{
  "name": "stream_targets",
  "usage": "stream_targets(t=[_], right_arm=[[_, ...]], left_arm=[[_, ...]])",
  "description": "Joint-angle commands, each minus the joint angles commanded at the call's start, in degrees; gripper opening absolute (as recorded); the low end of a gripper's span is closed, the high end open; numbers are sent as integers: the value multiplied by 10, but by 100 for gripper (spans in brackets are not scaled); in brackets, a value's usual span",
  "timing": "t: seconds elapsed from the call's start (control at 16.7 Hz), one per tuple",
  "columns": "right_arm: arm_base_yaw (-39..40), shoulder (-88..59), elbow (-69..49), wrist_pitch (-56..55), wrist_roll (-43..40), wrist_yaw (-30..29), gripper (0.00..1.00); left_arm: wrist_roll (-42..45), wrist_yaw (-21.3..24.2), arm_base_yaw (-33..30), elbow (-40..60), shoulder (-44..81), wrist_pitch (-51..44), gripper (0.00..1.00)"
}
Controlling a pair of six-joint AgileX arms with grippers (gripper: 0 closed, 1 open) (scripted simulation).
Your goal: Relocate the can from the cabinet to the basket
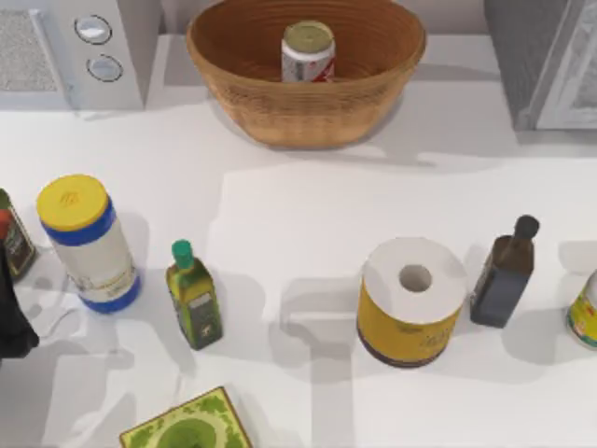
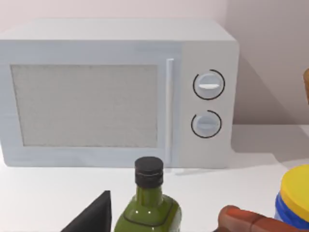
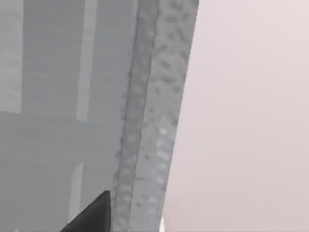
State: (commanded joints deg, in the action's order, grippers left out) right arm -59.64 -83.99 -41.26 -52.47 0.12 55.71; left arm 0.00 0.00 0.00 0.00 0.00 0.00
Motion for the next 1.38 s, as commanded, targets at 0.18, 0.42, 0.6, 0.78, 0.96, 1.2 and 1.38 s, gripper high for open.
stream_targets(t=[0.18, 0.42, 0.6, 0.78, 0.96, 1.2, 1.38], right_arm=[[-4, 10, -167, 120, -6, 10, 100], [2, 30, -369, 306, -8, 25, 100], [5, 44, -460, 442, -5, 32, 100], [11, 59, -527, 565, -1, 33, 100], [12, 69, -561, 660, 2, 33, 100], [2, 69, -588, 732, 13, 34, 100], [0, 69, -591, 741, 16, 34, 100]], left_arm=[[0, 0, 0, 0, 0, 0, 100], [0, 0, 0, 0, 0, 0, 100], [0, 0, 0, 0, 0, 0, 100], [0, 0, 0, 0, 0, 0, 100], [0, 0, 0, 0, 0, 0, 100], [0, 0, 0, 0, 0, 0, 100], [0, 0, 0, 0, 0, 0, 100]])
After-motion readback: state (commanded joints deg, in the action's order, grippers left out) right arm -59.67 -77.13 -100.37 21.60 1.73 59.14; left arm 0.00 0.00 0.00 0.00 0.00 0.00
